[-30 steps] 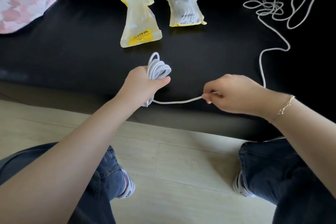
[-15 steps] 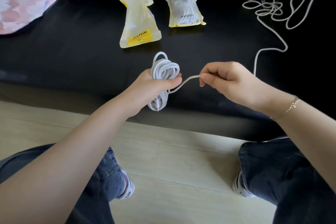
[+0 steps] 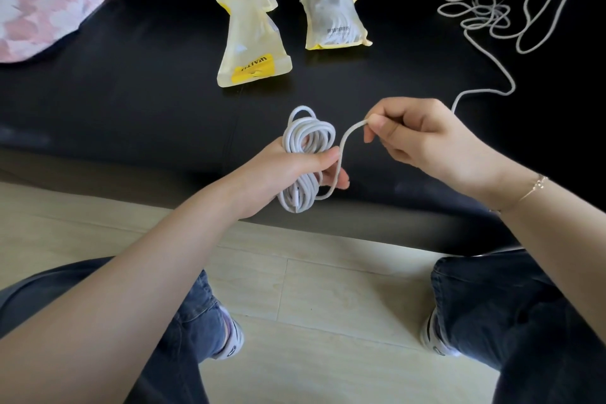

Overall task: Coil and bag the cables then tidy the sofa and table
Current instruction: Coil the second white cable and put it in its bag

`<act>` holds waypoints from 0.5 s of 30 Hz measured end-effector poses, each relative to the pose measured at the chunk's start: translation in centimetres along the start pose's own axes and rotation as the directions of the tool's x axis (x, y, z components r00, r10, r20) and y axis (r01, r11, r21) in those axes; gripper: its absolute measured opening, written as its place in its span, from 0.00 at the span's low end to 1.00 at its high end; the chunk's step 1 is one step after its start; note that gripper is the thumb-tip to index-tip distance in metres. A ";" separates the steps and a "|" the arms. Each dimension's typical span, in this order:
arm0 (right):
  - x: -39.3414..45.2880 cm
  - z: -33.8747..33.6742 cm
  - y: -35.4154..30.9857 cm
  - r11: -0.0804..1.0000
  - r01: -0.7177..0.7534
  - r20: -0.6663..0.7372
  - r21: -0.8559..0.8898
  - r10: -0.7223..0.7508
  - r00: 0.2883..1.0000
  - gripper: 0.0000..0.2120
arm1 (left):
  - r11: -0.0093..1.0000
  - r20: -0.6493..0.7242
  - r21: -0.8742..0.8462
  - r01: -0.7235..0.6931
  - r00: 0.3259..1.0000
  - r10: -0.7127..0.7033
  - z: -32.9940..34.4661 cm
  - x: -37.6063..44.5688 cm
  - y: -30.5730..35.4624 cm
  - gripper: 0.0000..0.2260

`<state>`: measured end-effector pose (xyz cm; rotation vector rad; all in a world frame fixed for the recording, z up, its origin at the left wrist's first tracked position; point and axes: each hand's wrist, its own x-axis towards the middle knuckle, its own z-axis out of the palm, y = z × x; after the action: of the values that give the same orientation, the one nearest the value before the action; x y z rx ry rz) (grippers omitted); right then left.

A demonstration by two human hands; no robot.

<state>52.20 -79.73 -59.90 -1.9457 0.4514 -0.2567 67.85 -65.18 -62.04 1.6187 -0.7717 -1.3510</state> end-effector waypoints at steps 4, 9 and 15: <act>0.1 0.0 0.2 0.997 0.018 -0.045 -0.072 -0.021 0.999 0.12 | 0.993 -0.065 -0.084 0.085 0.994 -0.090 0.1 0.1 0.5 0.09; -0.3 0.8 -0.1 0.972 0.113 -0.049 -0.204 -0.125 0.991 0.11 | 0.990 -0.068 0.062 0.124 0.990 -0.120 -0.1 0.2 0.1 0.22; -0.5 2.4 -0.4 0.944 0.165 -0.147 -0.285 -0.213 0.966 0.13 | 0.943 -0.106 0.246 0.226 0.973 -0.205 0.6 0.5 -0.6 0.18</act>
<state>52.73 -77.35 -60.48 -2.2496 0.4314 -0.5176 67.33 -65.48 -62.81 1.9987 -0.7635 -1.3713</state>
